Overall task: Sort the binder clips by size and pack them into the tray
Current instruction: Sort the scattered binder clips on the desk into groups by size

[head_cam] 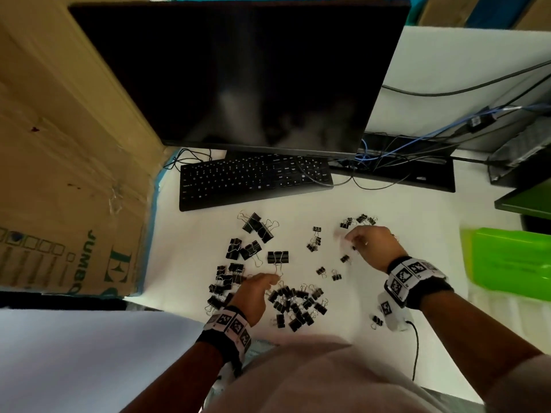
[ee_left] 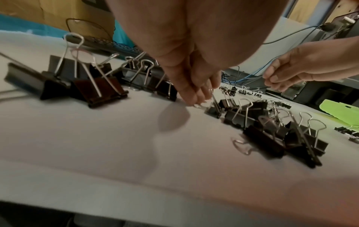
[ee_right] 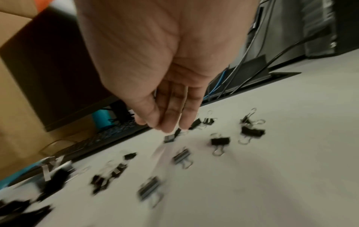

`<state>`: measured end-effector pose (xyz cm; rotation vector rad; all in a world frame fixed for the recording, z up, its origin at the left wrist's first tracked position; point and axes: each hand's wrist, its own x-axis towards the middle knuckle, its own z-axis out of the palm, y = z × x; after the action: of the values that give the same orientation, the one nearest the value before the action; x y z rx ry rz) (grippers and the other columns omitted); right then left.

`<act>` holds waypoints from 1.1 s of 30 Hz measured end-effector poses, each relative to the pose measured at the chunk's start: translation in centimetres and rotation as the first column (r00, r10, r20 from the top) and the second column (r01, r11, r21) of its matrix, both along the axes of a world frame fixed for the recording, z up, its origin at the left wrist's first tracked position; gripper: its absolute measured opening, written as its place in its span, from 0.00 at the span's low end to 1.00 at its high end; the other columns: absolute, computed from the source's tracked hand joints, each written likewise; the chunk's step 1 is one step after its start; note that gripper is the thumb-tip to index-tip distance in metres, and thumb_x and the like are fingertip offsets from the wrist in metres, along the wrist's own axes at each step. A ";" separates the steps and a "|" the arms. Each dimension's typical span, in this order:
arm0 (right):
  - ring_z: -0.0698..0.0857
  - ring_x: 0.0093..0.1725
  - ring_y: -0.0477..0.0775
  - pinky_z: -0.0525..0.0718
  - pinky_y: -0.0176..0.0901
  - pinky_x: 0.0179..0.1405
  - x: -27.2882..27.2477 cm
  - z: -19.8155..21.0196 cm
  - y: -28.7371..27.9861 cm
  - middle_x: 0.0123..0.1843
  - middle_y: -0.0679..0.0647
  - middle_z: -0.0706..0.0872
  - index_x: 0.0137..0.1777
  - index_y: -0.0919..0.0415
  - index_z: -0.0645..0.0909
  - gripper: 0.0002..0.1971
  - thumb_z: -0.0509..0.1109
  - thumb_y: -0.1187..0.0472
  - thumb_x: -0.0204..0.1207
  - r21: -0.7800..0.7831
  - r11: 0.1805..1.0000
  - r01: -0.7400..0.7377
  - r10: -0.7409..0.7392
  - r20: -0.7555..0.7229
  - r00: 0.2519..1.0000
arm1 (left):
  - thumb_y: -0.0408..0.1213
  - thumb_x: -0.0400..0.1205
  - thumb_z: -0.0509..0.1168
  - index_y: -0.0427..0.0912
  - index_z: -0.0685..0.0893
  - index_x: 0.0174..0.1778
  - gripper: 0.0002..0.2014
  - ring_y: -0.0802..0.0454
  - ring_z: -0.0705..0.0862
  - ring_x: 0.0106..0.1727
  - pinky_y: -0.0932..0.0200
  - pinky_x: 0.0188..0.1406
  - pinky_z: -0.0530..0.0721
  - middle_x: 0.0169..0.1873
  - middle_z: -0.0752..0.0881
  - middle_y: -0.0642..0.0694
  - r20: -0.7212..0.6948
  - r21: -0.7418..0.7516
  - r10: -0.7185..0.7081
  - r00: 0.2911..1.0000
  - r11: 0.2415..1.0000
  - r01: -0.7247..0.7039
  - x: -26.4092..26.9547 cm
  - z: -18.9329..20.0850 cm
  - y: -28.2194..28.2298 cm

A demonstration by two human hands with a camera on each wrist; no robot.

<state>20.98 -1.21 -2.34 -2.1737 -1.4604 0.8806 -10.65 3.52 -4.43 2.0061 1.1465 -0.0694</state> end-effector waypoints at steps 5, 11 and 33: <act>0.82 0.58 0.61 0.80 0.46 0.56 4.4 -1.6 1.5 0.59 0.59 0.82 0.59 0.59 0.81 0.18 0.62 0.74 0.73 0.040 0.977 0.209 -0.212 0.131 0.968 | 0.15 0.77 0.49 0.47 0.77 0.68 0.30 0.58 0.79 0.60 0.66 0.60 0.77 0.63 0.80 0.50 0.007 -0.021 0.011 1.000 1.000 -0.011 0.9 -0.2 0.5; 0.71 0.70 0.63 0.77 0.56 0.67 4.1 -3.8 2.7 0.78 0.57 0.66 0.77 0.48 0.64 0.29 0.63 0.67 0.78 -0.042 0.995 -0.089 0.098 0.264 0.960 | 0.18 0.78 0.51 0.46 0.77 0.67 0.27 0.55 0.81 0.61 0.57 0.63 0.81 0.63 0.81 0.48 0.015 0.009 0.009 1.000 1.000 -0.009 1.7 -0.1 1.0; 0.86 0.48 0.59 0.83 0.45 0.49 2.9 -1.5 1.4 0.52 0.59 0.88 0.55 0.60 0.87 0.12 0.67 0.70 0.76 -0.056 0.997 0.049 -0.042 0.109 0.993 | 0.28 0.84 0.54 0.43 0.80 0.64 0.16 0.56 0.81 0.59 0.64 0.61 0.79 0.60 0.83 0.47 0.142 0.109 -0.055 0.988 0.993 0.040 2.4 -0.4 0.3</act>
<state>23.87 0.18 -3.80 -2.3208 -1.4449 0.8115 -8.22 3.83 -4.81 2.0948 1.0293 0.1135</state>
